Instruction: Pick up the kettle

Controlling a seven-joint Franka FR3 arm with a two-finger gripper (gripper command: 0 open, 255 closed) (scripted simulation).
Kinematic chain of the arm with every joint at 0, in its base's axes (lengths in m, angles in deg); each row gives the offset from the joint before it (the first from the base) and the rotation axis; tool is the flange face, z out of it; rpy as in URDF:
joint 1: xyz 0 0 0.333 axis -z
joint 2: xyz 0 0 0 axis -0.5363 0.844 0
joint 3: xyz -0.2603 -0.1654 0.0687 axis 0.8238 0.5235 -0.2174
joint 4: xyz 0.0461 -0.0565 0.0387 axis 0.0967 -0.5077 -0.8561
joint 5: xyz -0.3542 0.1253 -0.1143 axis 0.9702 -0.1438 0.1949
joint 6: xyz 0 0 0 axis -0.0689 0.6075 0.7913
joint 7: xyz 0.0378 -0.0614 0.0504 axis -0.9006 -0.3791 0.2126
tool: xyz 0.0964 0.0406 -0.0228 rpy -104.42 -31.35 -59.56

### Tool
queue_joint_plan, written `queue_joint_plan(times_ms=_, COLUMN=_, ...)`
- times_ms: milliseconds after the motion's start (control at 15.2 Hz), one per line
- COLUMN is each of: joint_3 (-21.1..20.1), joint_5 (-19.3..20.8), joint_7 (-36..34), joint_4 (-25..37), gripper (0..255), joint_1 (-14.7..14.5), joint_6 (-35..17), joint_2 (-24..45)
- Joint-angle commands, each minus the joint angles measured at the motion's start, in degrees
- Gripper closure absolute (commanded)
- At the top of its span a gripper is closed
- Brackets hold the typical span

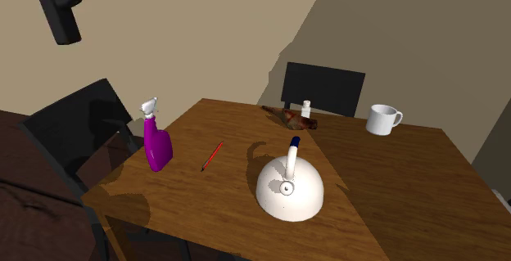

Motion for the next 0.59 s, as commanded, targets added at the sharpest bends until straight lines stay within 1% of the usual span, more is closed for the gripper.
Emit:
queue_joint_plan(times_ms=0, joint_3=0.0, joint_5=0.0, joint_7=0.0, joint_4=0.0, gripper=0, joint_1=0.0, joint_6=0.0, joint_2=0.0)
queue_joint_plan(times_ms=528, joint_3=5.3, joint_5=2.6, joint_7=1.8, joint_4=-2.8, gripper=0, joint_1=3.5, joint_6=-14.3, joint_2=9.7)
